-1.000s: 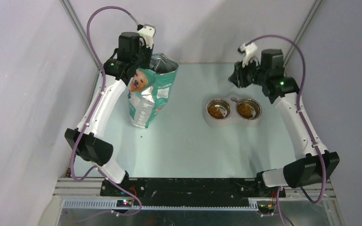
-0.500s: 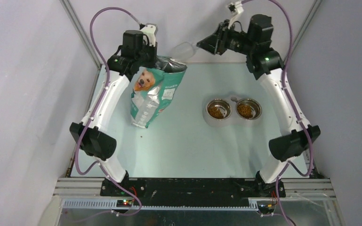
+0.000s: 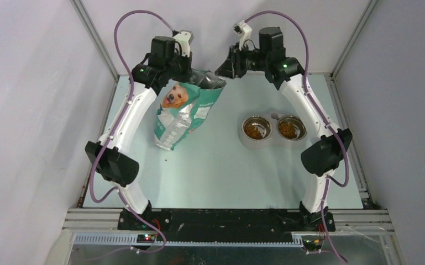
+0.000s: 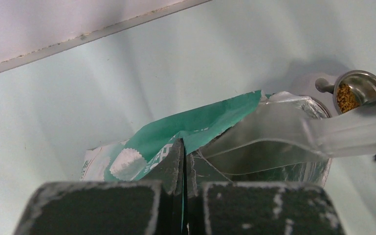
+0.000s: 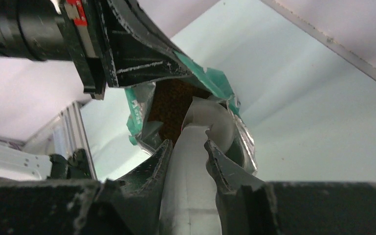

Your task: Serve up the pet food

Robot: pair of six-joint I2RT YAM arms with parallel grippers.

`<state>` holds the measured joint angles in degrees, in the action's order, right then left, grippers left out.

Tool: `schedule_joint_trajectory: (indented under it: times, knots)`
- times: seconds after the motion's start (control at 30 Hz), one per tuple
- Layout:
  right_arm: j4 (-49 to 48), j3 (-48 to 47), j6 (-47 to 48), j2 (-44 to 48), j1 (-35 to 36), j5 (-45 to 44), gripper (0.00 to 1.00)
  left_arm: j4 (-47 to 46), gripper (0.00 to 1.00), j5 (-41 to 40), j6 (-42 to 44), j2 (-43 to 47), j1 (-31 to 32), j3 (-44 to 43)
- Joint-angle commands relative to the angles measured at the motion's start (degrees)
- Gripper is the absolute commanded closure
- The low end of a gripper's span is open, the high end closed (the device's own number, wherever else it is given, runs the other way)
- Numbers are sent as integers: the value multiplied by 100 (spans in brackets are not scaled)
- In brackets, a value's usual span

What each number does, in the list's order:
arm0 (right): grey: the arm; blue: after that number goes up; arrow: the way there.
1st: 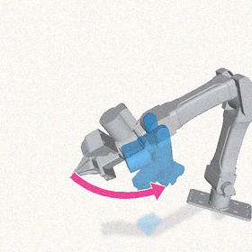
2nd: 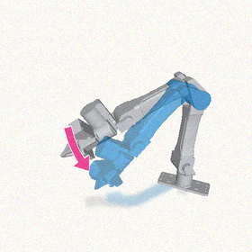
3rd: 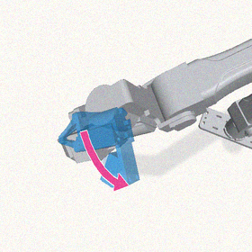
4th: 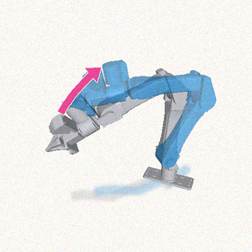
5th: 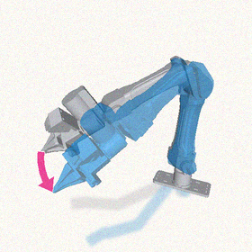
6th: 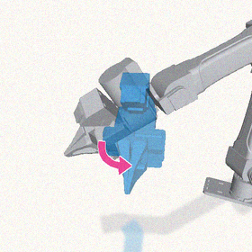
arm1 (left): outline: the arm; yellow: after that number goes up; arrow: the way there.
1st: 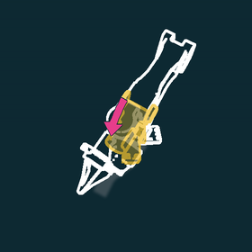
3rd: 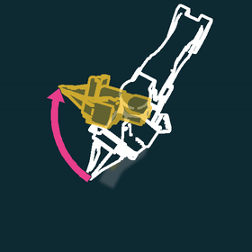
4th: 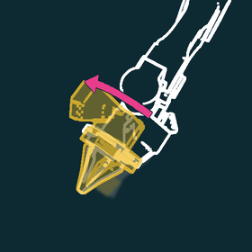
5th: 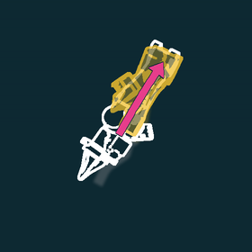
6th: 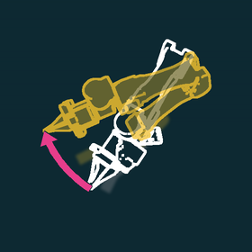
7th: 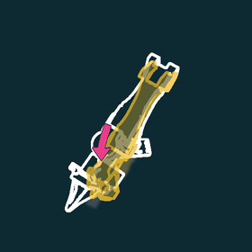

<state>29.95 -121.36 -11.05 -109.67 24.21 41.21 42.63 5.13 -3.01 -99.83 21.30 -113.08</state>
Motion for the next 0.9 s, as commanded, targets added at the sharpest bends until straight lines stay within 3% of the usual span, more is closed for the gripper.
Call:
schedule_joint_trajectory:
  times: [0.0,0.17,0.37,0.87]
  knots:
    - [532,-642,832,-207,366,-319,100,-483,100,512,-43,264,78,-282]
    - [601,-713,875,-306,744,-553,100,-736,100,762,153,543,326,-154]
    - [680,-676,1054,-184,896,-1017,100,-714,100,491,550,904,618,-97]
    - [540,-143,1086,-361,1104,-1410,100,-557,100,-390,1061,1144,630,305]
